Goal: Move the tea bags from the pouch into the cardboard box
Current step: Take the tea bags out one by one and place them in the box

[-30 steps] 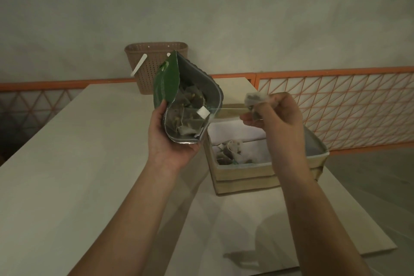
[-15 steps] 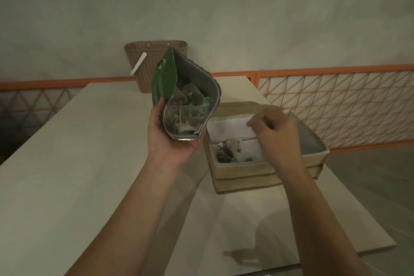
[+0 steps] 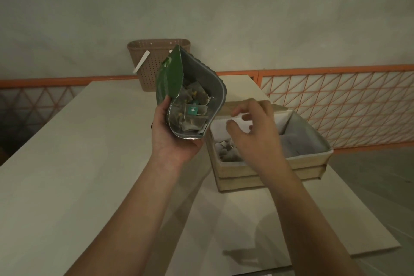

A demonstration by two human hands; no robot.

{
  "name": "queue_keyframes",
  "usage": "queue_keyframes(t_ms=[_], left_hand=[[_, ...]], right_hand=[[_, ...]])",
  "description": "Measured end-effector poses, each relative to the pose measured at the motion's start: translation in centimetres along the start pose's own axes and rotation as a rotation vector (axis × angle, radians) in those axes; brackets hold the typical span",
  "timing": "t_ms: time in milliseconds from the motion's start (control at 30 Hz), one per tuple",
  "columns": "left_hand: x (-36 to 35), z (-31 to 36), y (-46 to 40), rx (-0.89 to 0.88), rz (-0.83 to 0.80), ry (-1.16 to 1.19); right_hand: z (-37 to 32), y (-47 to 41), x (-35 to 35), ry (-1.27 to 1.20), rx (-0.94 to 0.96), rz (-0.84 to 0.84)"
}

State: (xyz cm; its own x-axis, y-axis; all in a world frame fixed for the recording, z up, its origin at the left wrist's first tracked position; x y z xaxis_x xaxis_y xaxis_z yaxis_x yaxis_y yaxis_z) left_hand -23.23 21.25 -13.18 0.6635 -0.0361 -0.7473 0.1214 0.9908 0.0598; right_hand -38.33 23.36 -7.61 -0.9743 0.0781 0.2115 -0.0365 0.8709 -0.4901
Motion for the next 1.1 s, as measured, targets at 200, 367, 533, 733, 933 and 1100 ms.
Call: queue_keyframes(t_ms=[200, 367, 533, 733, 933, 1100], left_hand=[[0.4, -0.4, 0.1, 0.002, 0.027, -0.054], [0.4, -0.5, 0.1, 0.007, 0.013, -0.027], [0.4, -0.2, 0.1, -0.010, 0.021, -0.044], [0.0, 0.0, -0.1, -0.016, -0.014, 0.004], [0.1, -0.1, -0.3, -0.008, -0.043, 0.008], [0.1, -0.2, -0.3, -0.016, -0.036, 0.012]], right_hand=[[0.7, 0.7, -4.9, 0.040, -0.152, -0.227], [1.3, 0.7, -5.4, 0.040, -0.148, -0.210], [0.7, 0.5, -3.5, -0.127, -0.118, -0.150], [-0.6, -0.3, 0.5, -0.441, -0.085, 0.004], [1.2, -0.7, 3.6, -0.508, -0.155, 0.161], [3.1, -0.8, 5.1, -0.414, -0.205, 0.250]])
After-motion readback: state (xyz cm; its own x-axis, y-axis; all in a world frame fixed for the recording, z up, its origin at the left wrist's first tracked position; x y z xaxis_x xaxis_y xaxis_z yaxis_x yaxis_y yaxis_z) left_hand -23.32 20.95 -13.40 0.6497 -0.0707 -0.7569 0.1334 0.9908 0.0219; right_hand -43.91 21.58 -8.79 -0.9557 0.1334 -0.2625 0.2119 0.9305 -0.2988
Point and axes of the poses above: each hand's wrist, its own y-axis away from the middle knuckle, its own x-axis out of the back of the hand, z = x × y, the point moved 8 cm from there along -y, towards the middle knuckle, and after that the axes turned 15 degrees about -y, right-handed, at the moved point
